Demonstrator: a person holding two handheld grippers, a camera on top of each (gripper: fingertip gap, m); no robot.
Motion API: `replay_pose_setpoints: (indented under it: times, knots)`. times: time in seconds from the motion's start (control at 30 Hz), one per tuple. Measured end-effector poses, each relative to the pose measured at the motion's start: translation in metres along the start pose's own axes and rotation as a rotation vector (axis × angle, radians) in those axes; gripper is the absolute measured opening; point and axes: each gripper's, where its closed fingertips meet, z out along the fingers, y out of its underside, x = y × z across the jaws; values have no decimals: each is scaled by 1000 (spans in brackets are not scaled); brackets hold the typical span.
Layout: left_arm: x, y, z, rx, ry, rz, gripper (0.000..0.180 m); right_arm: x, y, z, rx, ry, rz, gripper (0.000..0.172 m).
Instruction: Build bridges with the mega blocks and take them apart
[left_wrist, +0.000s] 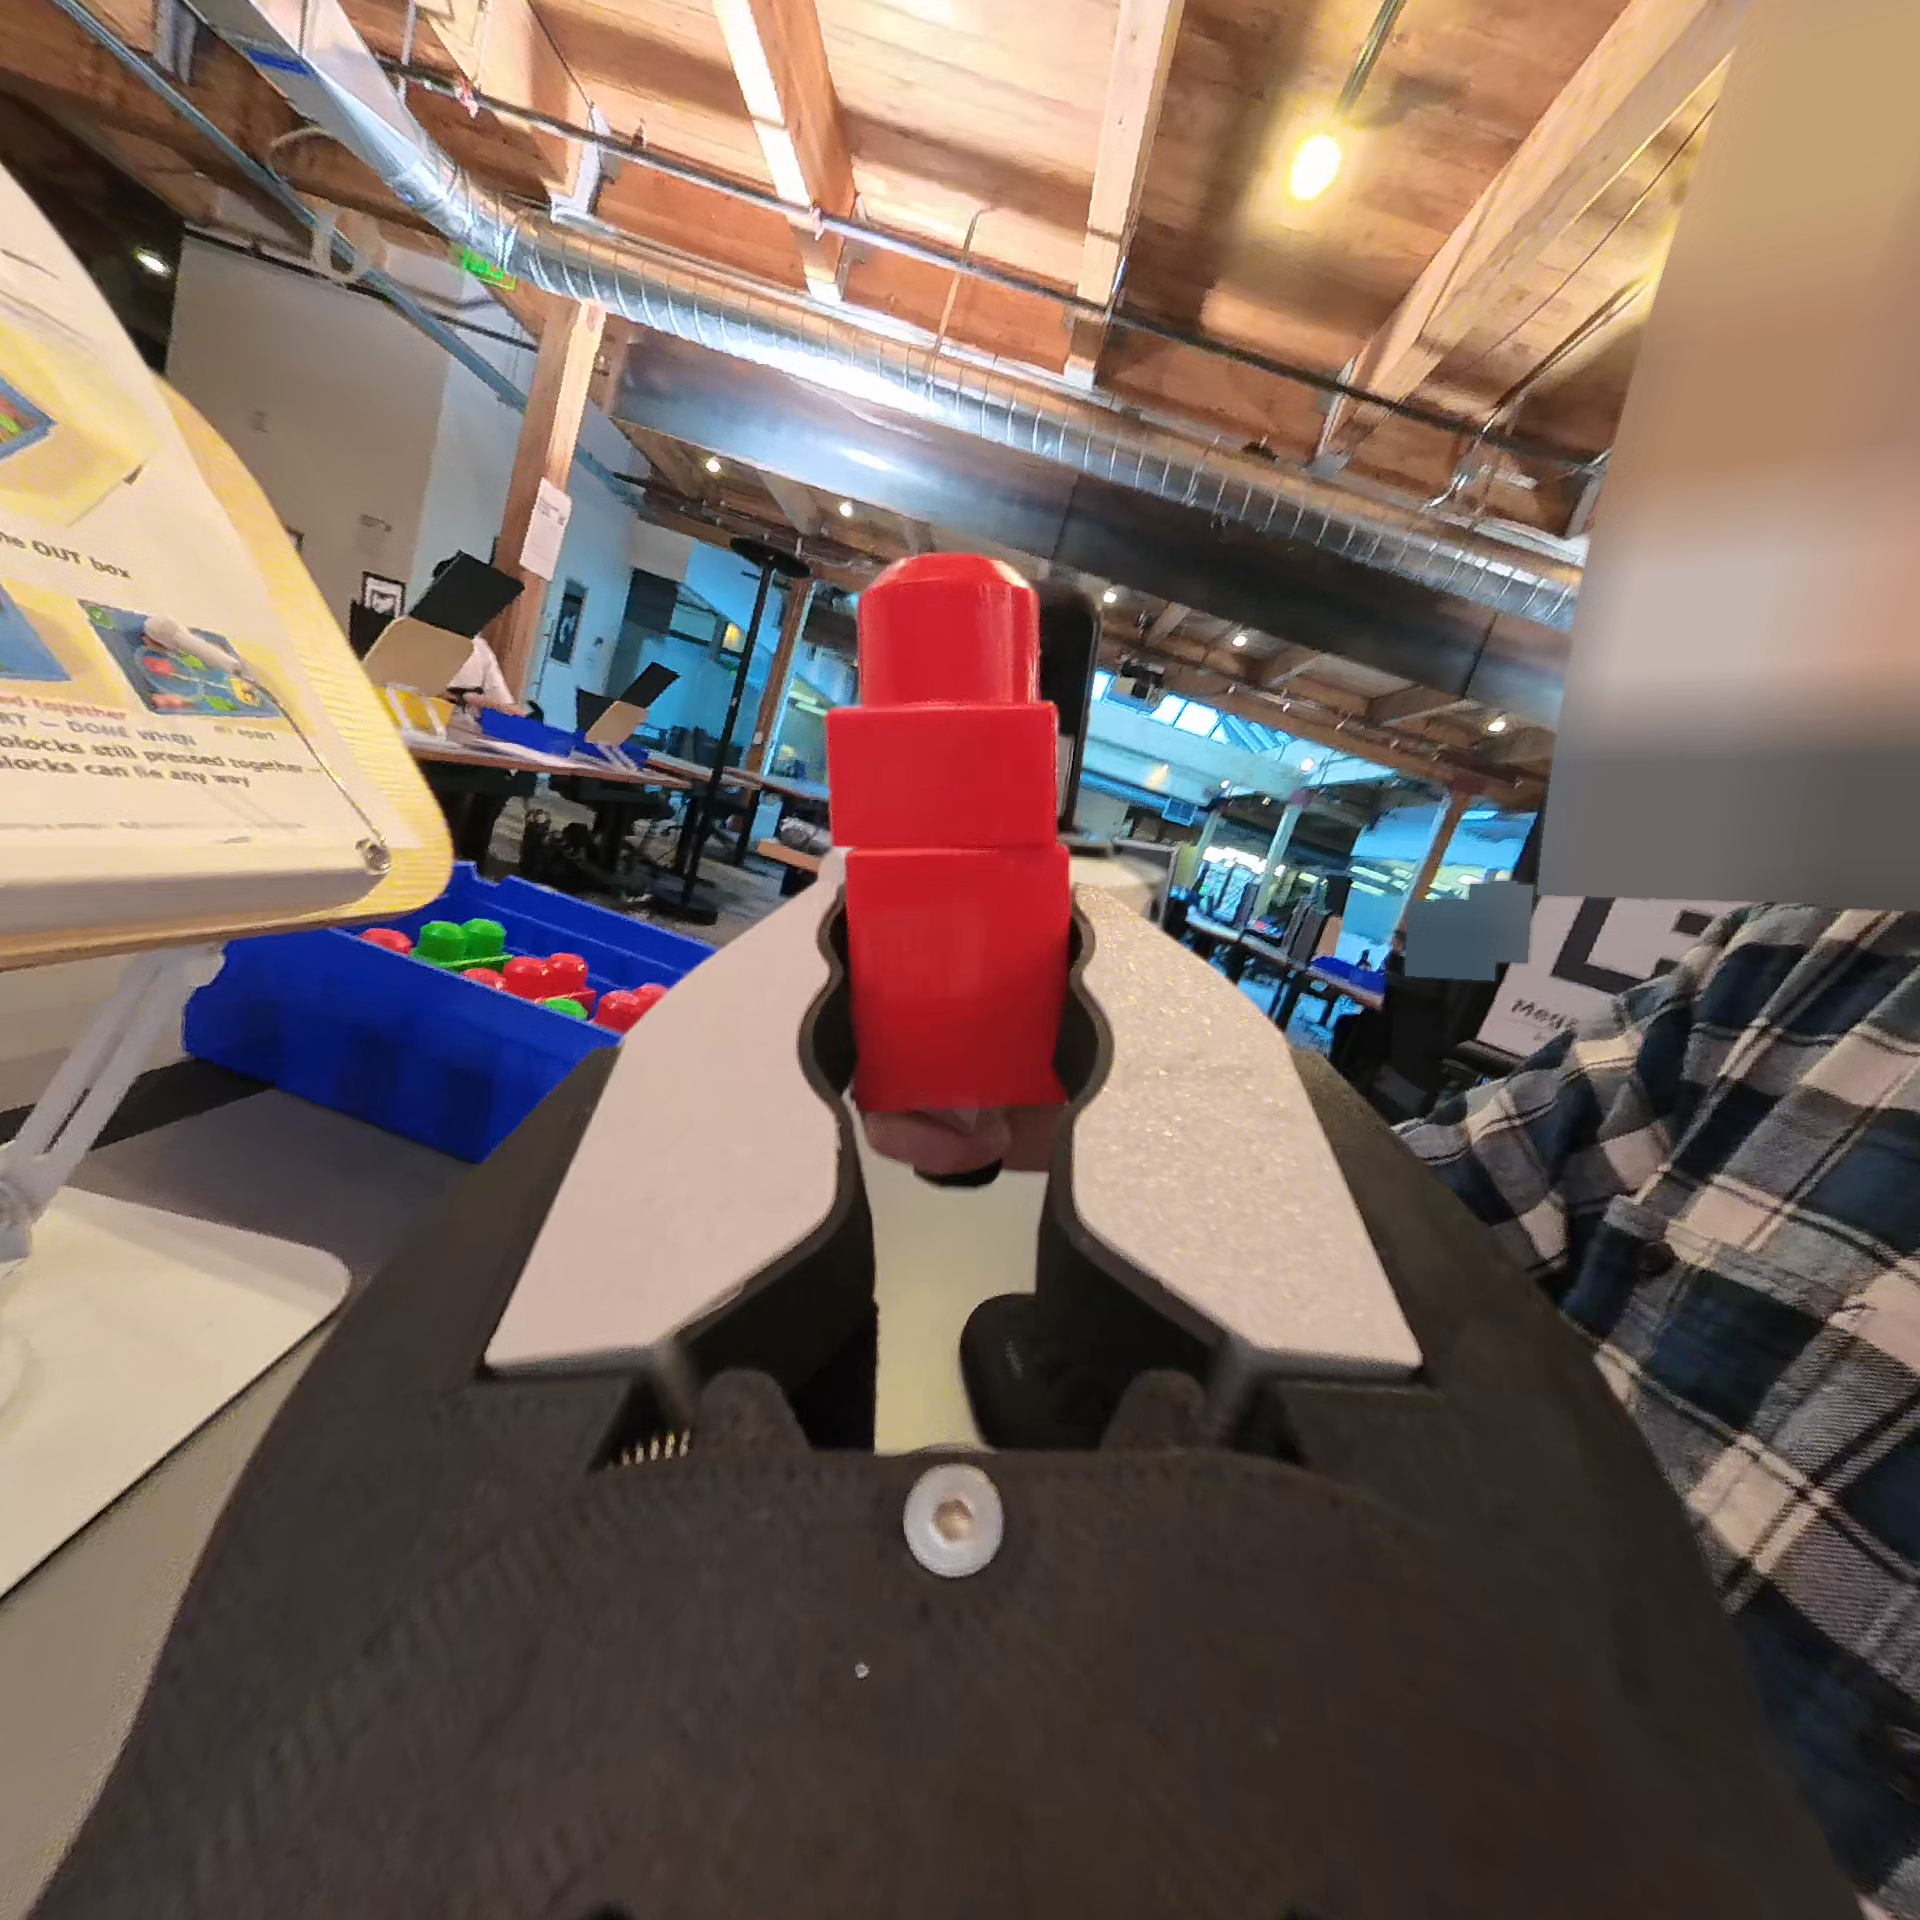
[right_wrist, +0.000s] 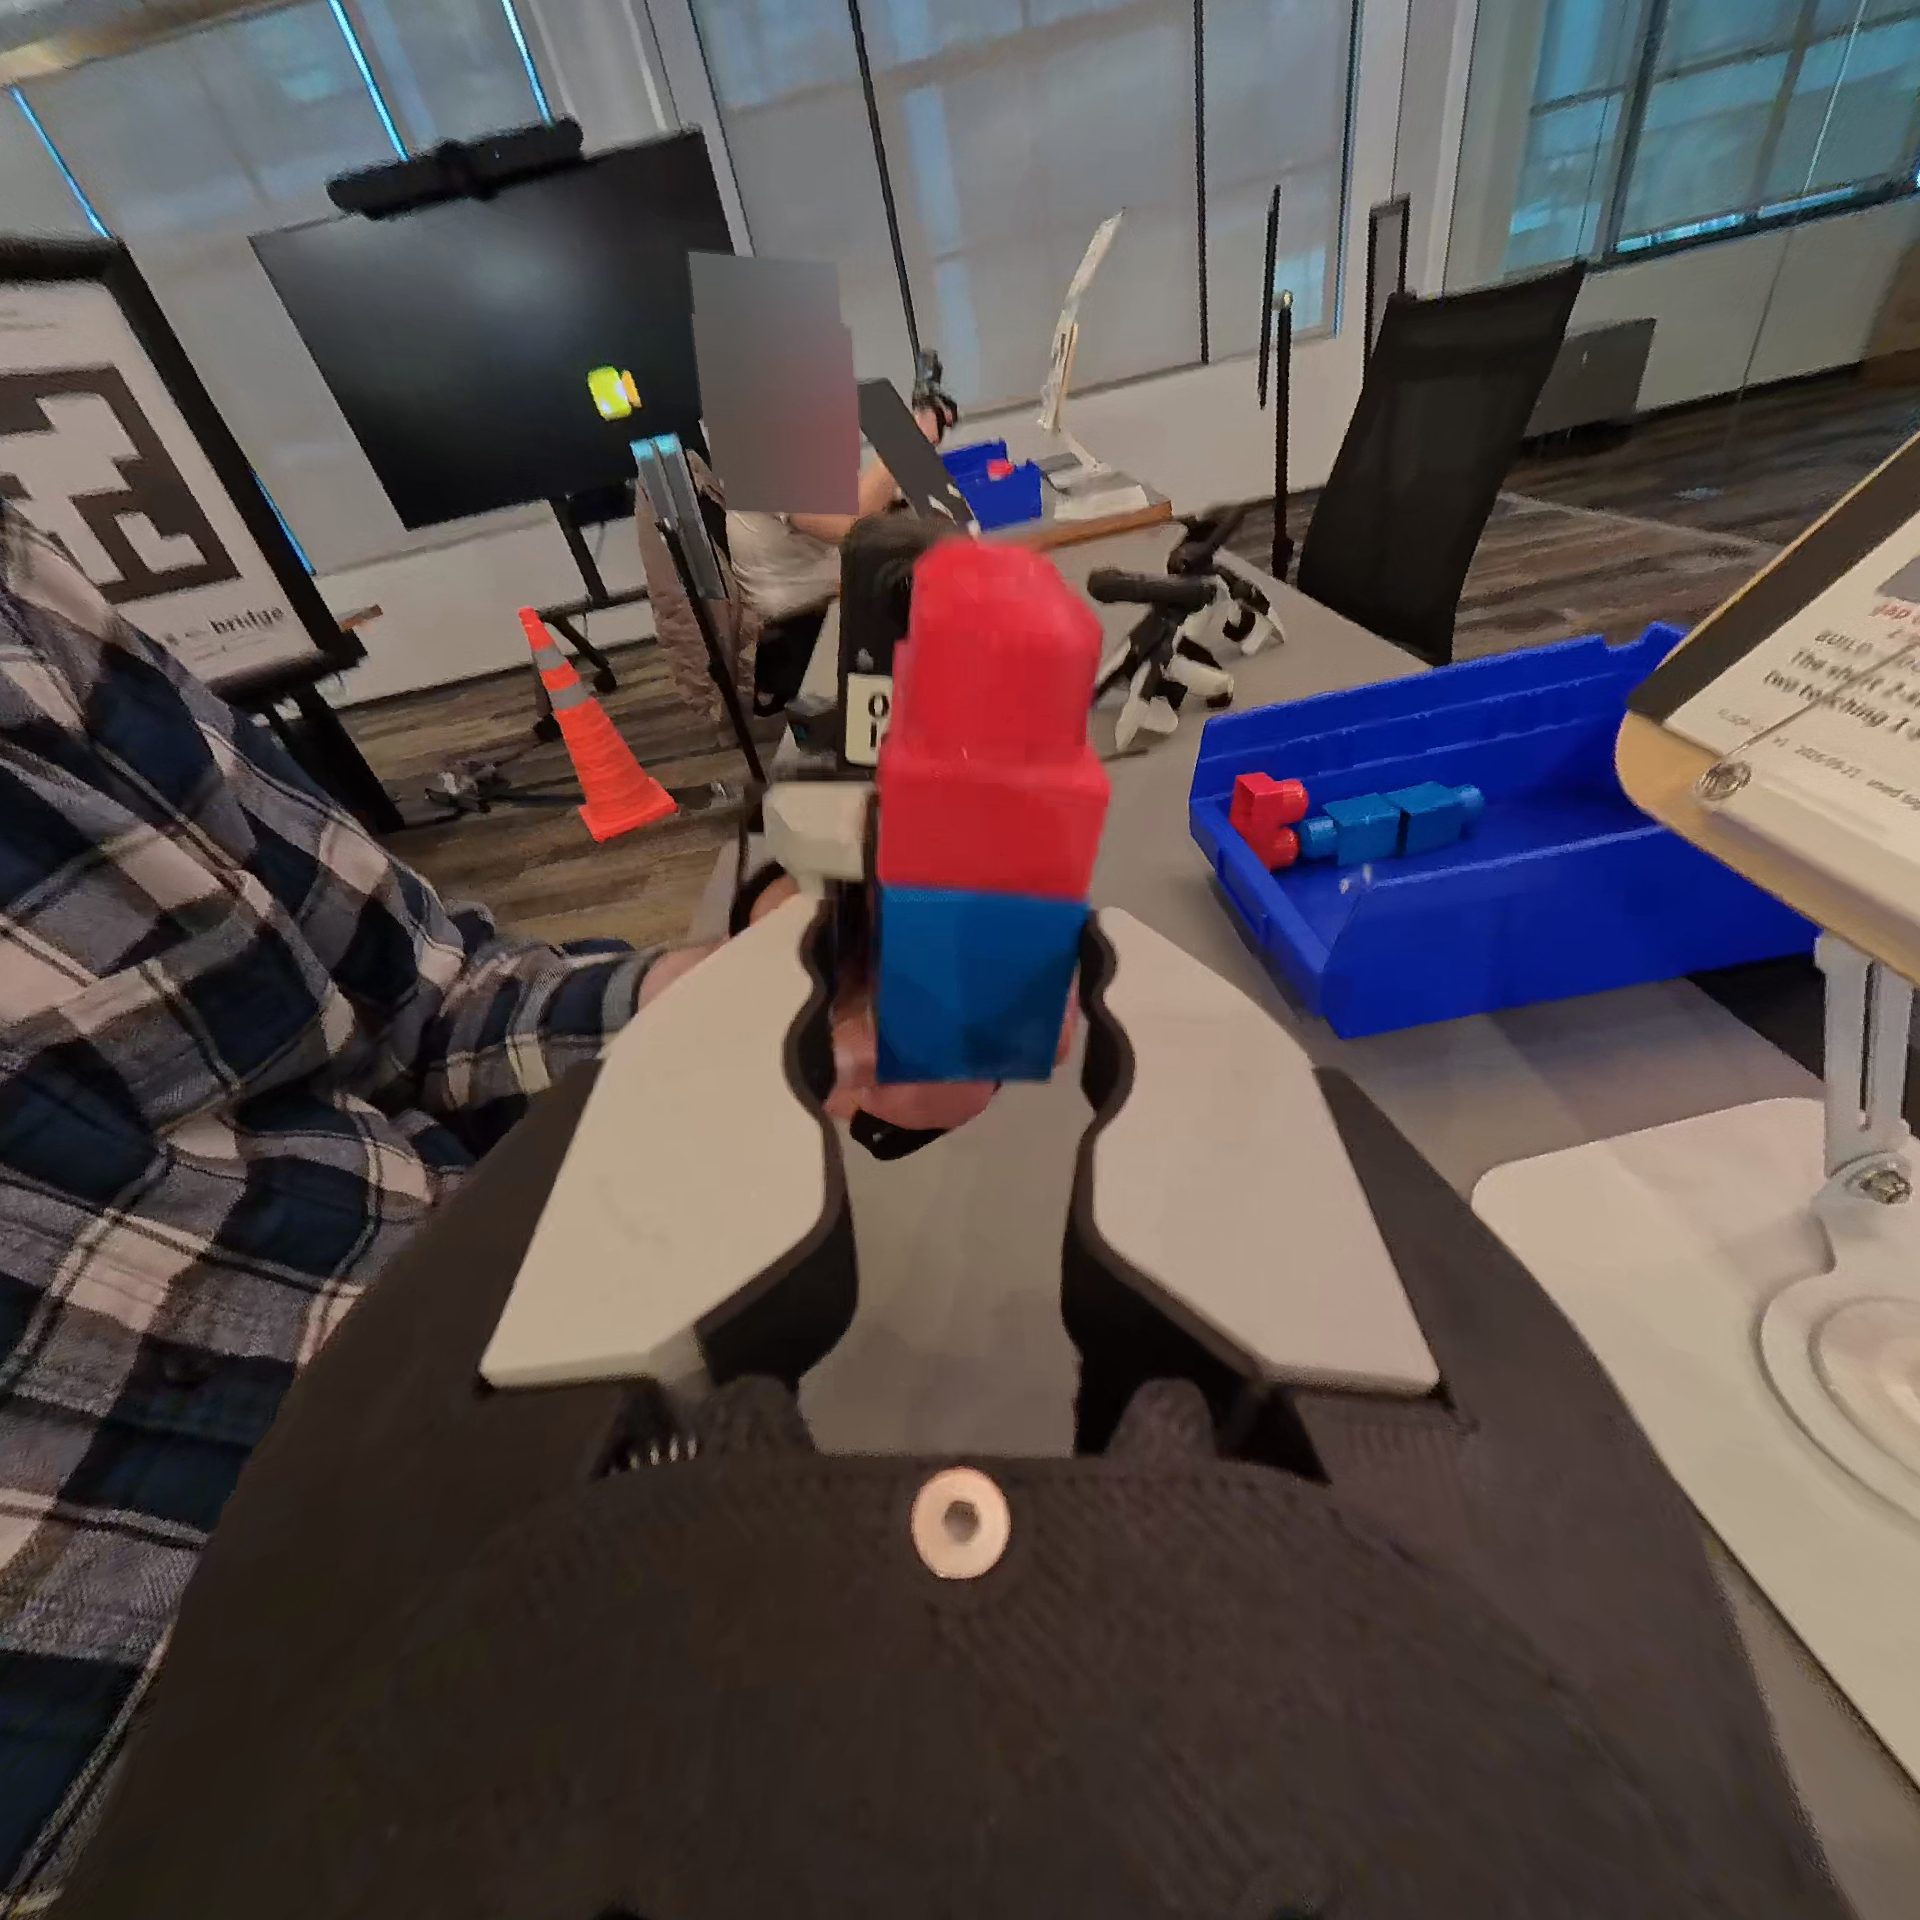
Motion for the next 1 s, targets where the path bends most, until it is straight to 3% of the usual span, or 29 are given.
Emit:
replay_pose_setpoints:
  times: [0.1, 0.2, 0.27, 0.77, 0.93, 1.0]
  knots:
    - [4, 4, 2, -41, 25, 7, 35, 0, -17, -8, 59, -20, 9, 61]
    - [8, 14, 8, -115, 54, -1, 35, -4, -21, -1, 44, -65, 17, 55]
    - [8, 18, 11, -116, 62, -31, 36, -7, -24, 1, 49, -105, 33, 41]
    - [12, 29, 12, -156, 117, -109, 36, -9, -9, -7, -37, -157, 29, 40]
    - [9, 21, 15, -102, 92, -85, 36, -6, -16, -7, 30, -147, 43, 39]
    - [6, 23, 14, -126, 70, -45, 48, -1, -24, -10, 81, -120, 40, 40]
